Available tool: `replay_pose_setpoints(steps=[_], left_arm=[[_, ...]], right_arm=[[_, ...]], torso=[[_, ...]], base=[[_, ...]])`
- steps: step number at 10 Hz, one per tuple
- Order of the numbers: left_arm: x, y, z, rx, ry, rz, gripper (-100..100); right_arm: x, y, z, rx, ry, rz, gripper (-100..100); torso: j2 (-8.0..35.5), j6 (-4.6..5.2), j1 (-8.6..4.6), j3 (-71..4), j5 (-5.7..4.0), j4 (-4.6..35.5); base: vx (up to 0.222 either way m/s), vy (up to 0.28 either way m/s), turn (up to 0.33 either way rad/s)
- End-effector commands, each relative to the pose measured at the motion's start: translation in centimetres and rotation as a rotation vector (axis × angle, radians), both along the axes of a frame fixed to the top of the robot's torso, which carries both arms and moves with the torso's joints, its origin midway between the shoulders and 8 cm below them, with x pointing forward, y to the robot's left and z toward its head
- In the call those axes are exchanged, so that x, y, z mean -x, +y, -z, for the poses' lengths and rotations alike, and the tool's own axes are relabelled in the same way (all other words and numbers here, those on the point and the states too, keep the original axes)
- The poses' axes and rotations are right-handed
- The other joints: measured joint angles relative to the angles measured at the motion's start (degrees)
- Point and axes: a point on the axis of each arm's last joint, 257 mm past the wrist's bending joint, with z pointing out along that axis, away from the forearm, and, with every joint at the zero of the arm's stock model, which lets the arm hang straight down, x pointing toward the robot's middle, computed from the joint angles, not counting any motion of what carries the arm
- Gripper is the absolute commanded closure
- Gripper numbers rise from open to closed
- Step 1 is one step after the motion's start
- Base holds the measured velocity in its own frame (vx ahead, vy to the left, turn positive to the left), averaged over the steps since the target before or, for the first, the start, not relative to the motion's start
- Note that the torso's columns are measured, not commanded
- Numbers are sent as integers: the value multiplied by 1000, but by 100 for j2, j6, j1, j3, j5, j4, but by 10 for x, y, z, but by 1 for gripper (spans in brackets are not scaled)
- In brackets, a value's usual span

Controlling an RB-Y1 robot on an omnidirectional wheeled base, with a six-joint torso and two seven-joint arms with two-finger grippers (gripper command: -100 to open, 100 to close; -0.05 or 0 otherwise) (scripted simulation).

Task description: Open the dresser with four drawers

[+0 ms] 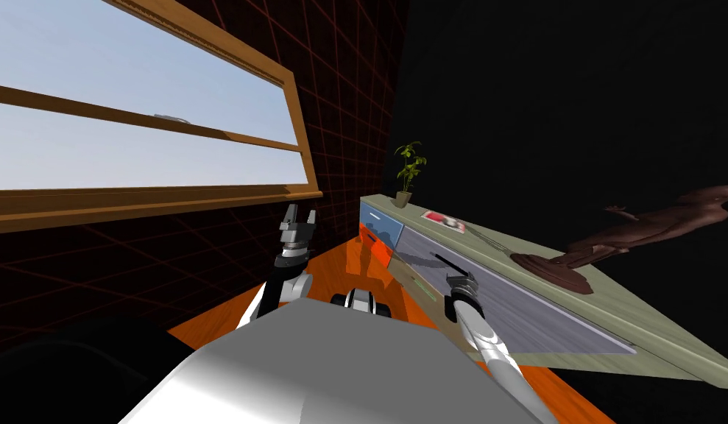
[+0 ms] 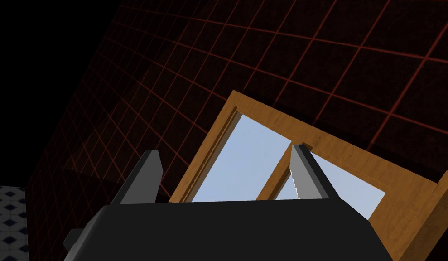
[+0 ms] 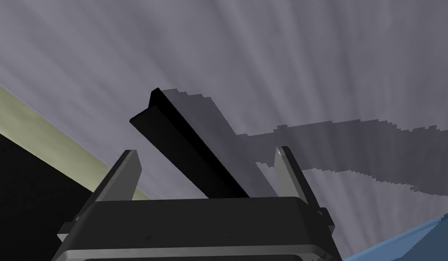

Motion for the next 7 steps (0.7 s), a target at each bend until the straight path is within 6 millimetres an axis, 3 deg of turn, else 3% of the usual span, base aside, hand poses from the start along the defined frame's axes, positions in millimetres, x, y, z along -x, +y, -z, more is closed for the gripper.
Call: replay_pose_setpoints(steps=[1, 2, 3, 7], left_arm=[[0, 0, 0, 0, 0, 0, 0], [0, 0, 0, 0, 0, 0, 0], [0, 0, 0, 0, 0, 0, 0], [0, 0, 0, 0, 0, 0, 0]], right_arm=[[1, -6, -5, 24, 5, 9, -100], [2, -6, -6, 30, 8, 10, -100], [1, -6, -6, 29, 7, 9, 100], [-2, -7, -12, 33, 8, -8, 100]], torso=[[6, -1, -6, 4, -3, 2], [7, -1, -16, 5, -6, 2], [4, 0, -16, 4, -6, 1], [13, -1, 30, 9, 8, 5]], base=[[10, 35, -4], [3, 8, 1], [0, 0, 0], [-101, 143, -41]])
